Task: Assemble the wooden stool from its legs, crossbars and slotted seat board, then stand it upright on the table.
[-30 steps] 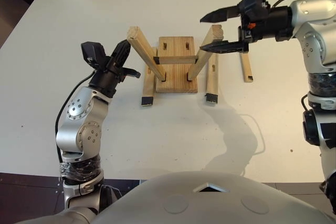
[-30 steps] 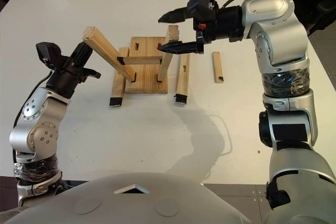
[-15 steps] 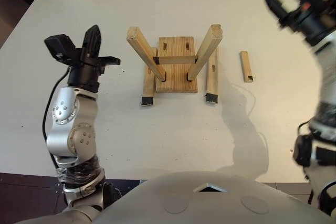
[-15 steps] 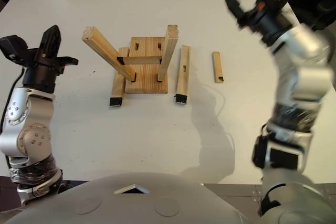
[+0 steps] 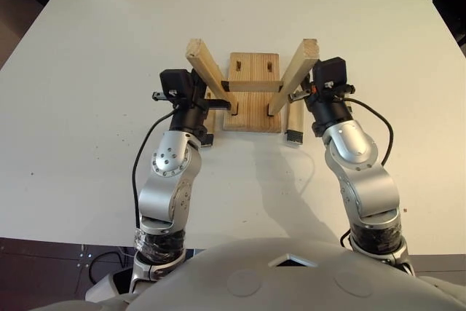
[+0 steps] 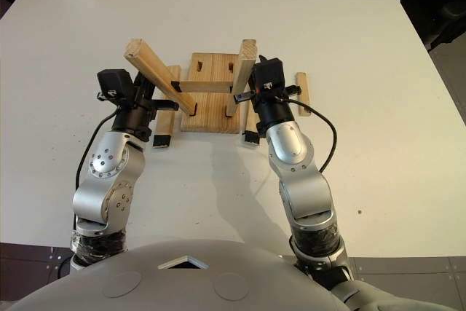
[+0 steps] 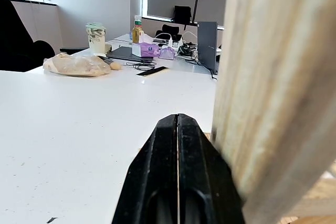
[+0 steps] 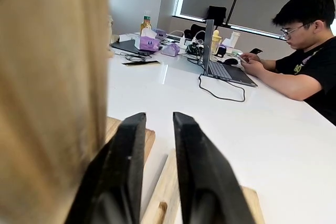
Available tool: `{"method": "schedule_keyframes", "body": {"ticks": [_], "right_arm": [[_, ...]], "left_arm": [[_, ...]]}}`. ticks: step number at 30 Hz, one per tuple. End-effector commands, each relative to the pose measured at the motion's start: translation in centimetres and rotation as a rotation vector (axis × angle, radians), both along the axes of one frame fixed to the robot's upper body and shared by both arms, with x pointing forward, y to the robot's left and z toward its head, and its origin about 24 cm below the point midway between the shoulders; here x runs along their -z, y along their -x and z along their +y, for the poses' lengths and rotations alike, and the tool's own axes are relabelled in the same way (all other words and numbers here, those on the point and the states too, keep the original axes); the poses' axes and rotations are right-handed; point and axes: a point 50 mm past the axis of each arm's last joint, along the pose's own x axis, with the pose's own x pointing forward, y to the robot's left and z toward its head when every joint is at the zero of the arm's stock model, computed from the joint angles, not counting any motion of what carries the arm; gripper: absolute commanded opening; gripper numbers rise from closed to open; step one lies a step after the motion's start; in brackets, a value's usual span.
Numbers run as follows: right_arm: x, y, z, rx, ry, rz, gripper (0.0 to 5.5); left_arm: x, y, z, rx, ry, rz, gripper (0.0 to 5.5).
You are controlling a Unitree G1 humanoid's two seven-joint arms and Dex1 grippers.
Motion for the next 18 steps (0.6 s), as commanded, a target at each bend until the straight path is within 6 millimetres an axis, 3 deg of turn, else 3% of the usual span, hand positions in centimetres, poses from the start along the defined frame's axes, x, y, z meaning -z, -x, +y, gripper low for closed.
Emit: {"method": "schedule_keyframes", "body": {"ticks": [1, 3, 5, 8, 10, 12, 18], "right_arm": [[-1.3, -0.1, -4.5, 0.24, 0.044, -0.064, 0.11], [-3.0, 0.5, -4.2, 0.218, 0.0, -0.124, 0.01], [-4.0, 1.1, -2.1, 0.119, -0.047, -0.146, 0.01], [-3.1, 1.8, 2.7, -0.143, -0.061, -0.072, 0.01], [-2.2, 2.2, 4.6, -0.253, -0.037, -0.019, 0.01], [-1.5, 2.1, 4.9, -0.273, -0.008, 0.018, 0.01], [0.1, 1.1, 3.2, -0.214, 0.063, 0.058, 0.01]], "left_arm": [[-2.0, 0.2, 4.4, -0.278, -0.034, -0.08, 0.0], [-3.5, 0.3, 6.0, -0.331, -0.052, -0.137, 0.0], [-4.2, 0.1, 4.9, -0.248, -0.041, -0.155, 0.0], [-3.5, -0.2, -0.8, 0.061, 0.007, -0.1, 0.0], [-2.6, 0.3, -4.6, 0.266, -0.007, -0.048, 0.0], [-1.2, 0.6, -5.9, 0.303, 0.002, 0.022, 0.0], [0.2, -0.1, -4.8, 0.193, 0.014, 0.075, 0.0]]}}
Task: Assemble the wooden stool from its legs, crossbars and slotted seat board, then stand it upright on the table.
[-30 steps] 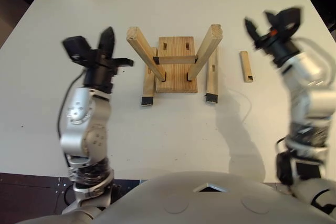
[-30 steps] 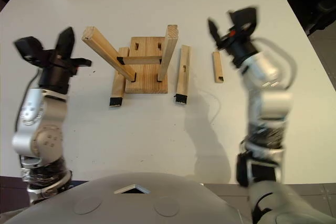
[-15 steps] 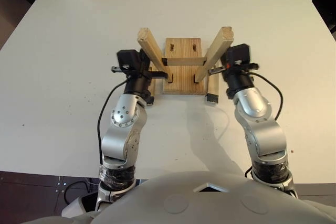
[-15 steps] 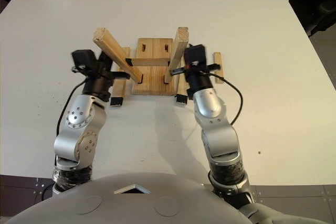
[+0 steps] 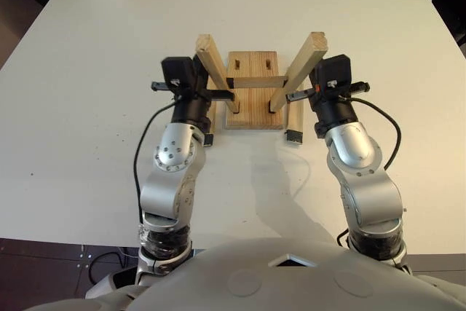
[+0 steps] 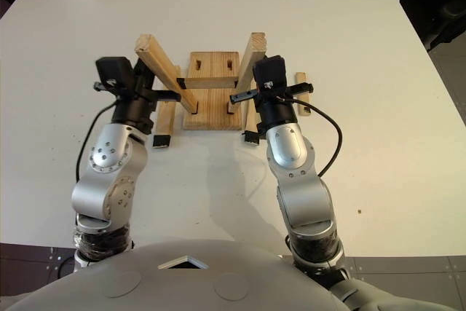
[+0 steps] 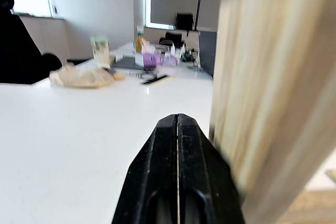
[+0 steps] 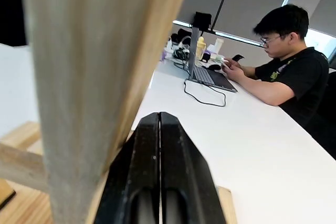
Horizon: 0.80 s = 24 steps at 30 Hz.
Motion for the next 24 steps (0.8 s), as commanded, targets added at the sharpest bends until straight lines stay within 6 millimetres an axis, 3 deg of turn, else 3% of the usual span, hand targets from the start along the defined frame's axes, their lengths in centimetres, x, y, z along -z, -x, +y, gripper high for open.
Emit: {"method": "schedule_keyframes", "body": {"ticks": [1, 3, 6, 11, 13, 14, 17, 20, 22, 24], "right_arm": [[1.2, 0.0, 2.6, -0.212, -0.019, 0.073, 0.01], [1.1, -0.5, 2.2, -0.195, -0.018, 0.067, 0.01], [0.8, -1.8, -0.9, -0.048, -0.011, 0.03, 0.01], [0.4, -5.0, -7.9, 0.253, -0.119, 0.037, 0.01], [-1.5, -6.8, -8.6, 0.242, -0.23, -0.018, 0.01], [-2.8, -8.1, -8.3, 0.168, -0.375, -0.013, 0.01], [-8.1, -9.4, -6.1, -0.188, -0.701, -0.079, 0.01], [-13.0, -7.1, -3.9, -0.552, -0.689, -0.222, 0.01], [-13.8, -5.9, -3.3, -0.673, -0.629, -0.228, 0.01], [-13.6, -5.5, -3.1, -0.715, -0.559, -0.191, 0.01]], "left_arm": [[1.1, 0.0, -3.2, 0.172, 0.054, 0.064, 0.0], [1.4, -0.3, -2.2, 0.114, 0.039, 0.07, 0.0], [1.5, -0.7, 0.7, -0.024, 0.059, 0.086, 0.0], [2.7, -1.1, 9.6, -0.47, 0.259, 0.2, 0.0], [0.4, -2.3, 11.5, -0.475, 0.353, 0.104, 0.0], [-2.0, -3.3, 11.9, -0.425, 0.405, 0.018, 0.0], [-9.0, -4.9, 10.8, -0.143, 0.55, -0.205, 0.0], [-14.5, -4.2, 7.1, 0.208, 0.588, -0.326, 0.0], [-15.8, -3.4, 5.5, 0.318, 0.553, -0.341, 0.0], [-15.7, -3.1, 4.5, 0.383, 0.516, -0.281, 0.0]]}}
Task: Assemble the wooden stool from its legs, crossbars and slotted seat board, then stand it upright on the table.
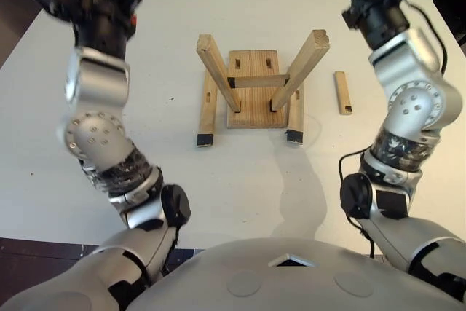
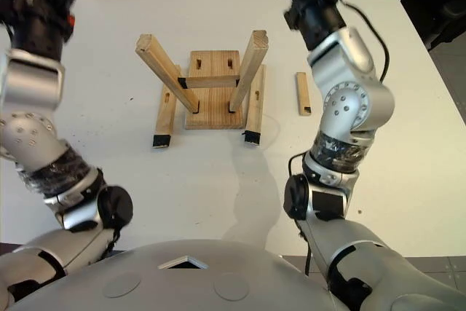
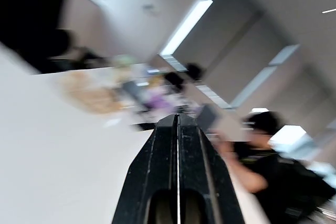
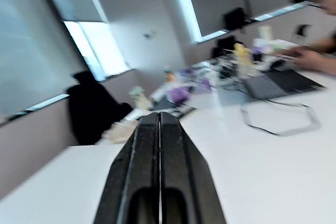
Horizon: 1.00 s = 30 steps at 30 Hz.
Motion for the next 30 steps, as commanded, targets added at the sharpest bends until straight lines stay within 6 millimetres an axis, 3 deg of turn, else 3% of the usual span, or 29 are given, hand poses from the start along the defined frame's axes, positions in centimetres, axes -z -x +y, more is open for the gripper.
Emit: {"method": "schedule_keyframes", "body": {"ticks": [1, 6, 10, 12, 16, 18, 25, 28, 30], "right_arm": [[-2.9, 2.5, 1.3, -0.23, 0.128, -0.141, 0.01], [-1.5, 2.0, 1.7, -0.227, 0.196, -0.069, 0.01], [-2.0, 1.6, 1.8, -0.215, 0.131, -0.084, 0.01], [0.3, 0.8, 1.8, -0.193, 0.188, 0.012, 0.01], [7.3, 0.7, 2.1, -0.192, 0.362, 0.25, 0.01], [8.9, 1.2, 2.5, -0.203, 0.391, 0.287, 0.01], [9.5, 1.3, 3.0, -0.207, 0.415, 0.303, 0.01], [8.3, 0.7, 2.7, -0.169, 0.364, 0.266, 0.01], [5.9, 0.2, 2.2, -0.153, 0.227, 0.191, 0.01]], "left_arm": [[-3.1, 1.7, -3.9, 0.276, -0.121, -0.081, 0.0], [-0.5, 1.4, -5.6, 0.378, -0.134, 0.108, 0.0], [-0.1, 0.9, -5.5, 0.384, -0.119, 0.134, 0.0], [1.5, 0.2, -5.5, 0.387, -0.122, 0.204, 0.0], [7.4, -0.2, -6.0, 0.407, -0.158, 0.412, 0.0], [8.9, 0.2, -6.8, 0.439, -0.163, 0.444, 0.0], [10.6, 0.2, -7.0, 0.437, -0.201, 0.462, 0.0], [9.5, -0.2, -6.0, 0.378, -0.171, 0.402, 0.0], [7.3, -0.5, -4.9, 0.327, -0.108, 0.292, 0.0]]}}
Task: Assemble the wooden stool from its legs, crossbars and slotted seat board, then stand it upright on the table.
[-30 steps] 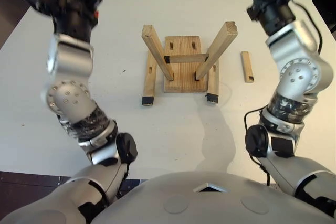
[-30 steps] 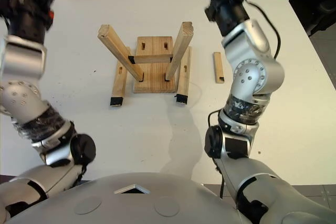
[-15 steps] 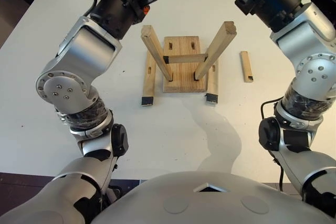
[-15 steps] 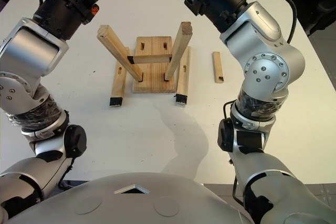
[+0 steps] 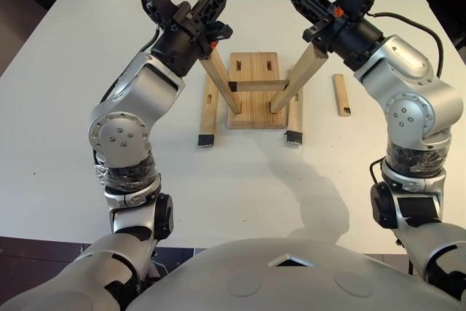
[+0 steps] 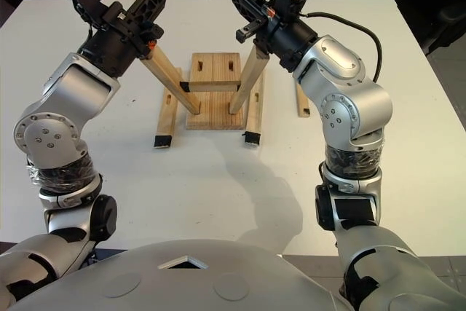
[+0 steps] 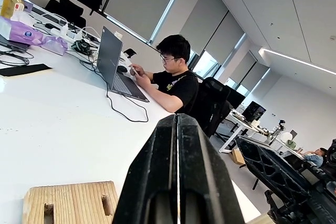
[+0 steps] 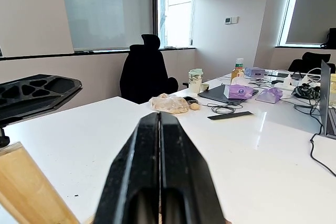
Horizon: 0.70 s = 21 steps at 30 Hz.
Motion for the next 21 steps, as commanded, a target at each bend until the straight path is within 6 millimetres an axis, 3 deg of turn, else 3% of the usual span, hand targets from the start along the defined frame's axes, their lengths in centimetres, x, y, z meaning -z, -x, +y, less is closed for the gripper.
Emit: {"method": "schedule_keyframes", "body": {"ticks": [1, 3, 5, 6, 8, 11, 16, 21], "right_arm": [[0.5, -0.8, -0.7, -0.005, -0.21, 0.117, 0.01], [-2.0, -1.4, -2.0, 0.0, -0.358, 0.065, 0.01], [-2.9, -2.2, -3.4, 0.022, -0.414, 0.059, 0.01], [-2.6, -2.6, -3.9, 0.046, -0.402, 0.072, 0.01], [-0.2, -3.8, -4.6, 0.097, -0.244, 0.121, 0.01], [5.3, -4.8, -6.1, 0.169, 0.041, 0.224, 0.01], [11.3, -3.0, -7.2, 0.091, 0.357, 0.268, 0.01], [11.7, -2.0, -5.6, -0.006, 0.257, 0.229, 0.01]], "left_arm": [[1.0, -0.5, 2.1, -0.095, 0.071, 0.056, 0.0], [-1.9, -0.3, 4.3, -0.158, 0.191, -0.07, 0.0], [-3.7, 0.1, 6.2, -0.2, 0.263, -0.159, 0.0], [-4.2, 0.2, 6.8, -0.218, 0.258, -0.185, 0.0], [-3.7, 0.4, 7.7, -0.247, 0.166, -0.196, 0.0], [-1.1, 0.4, 8.1, -0.236, 0.047, -0.132, 0.0], [6.4, 2.9, 8.2, -0.101, -0.168, 0.041, 0.0], [11.8, 8.3, 5.9, 0.2, -0.392, 0.134, 0.0]]}}
